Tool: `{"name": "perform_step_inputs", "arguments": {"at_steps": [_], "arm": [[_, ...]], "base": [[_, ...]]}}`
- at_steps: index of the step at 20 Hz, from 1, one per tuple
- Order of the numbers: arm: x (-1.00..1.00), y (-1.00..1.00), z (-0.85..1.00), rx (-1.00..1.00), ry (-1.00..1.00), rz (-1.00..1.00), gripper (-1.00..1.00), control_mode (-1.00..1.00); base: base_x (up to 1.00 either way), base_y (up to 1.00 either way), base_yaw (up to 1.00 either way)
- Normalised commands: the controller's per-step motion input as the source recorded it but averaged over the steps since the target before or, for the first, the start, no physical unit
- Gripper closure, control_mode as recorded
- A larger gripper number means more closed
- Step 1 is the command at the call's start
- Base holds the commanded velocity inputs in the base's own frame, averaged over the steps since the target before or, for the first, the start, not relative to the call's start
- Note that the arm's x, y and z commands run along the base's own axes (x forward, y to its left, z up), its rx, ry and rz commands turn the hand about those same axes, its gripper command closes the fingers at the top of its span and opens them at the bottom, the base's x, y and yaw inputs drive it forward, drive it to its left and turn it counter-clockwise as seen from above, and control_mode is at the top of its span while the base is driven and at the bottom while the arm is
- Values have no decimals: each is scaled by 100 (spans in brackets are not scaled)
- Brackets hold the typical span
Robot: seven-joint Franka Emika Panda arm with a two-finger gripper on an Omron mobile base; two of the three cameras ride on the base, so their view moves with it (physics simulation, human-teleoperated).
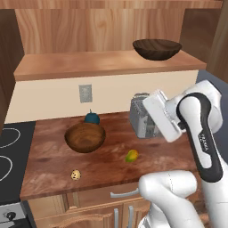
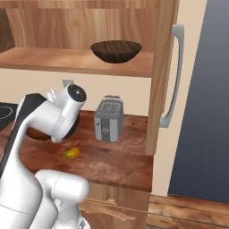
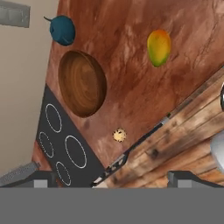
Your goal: Pick both bowls and place them on the counter. Then place the cookie dough ball in one bowl and place the mango in the other bowl.
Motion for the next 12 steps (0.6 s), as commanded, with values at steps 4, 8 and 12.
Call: {"name": "perform_step_inputs", "arguments": {"at_steps": [4,8,12], "arm": [[-27,-44,64,0,0,0,-100,-100],[-25,-45,62,0,0,0,-100,-100],[-11,-42,55,0,-4,-5,-100,-100]], "base": [[0,0,0],[0,0,0],[0,0,0]]}}
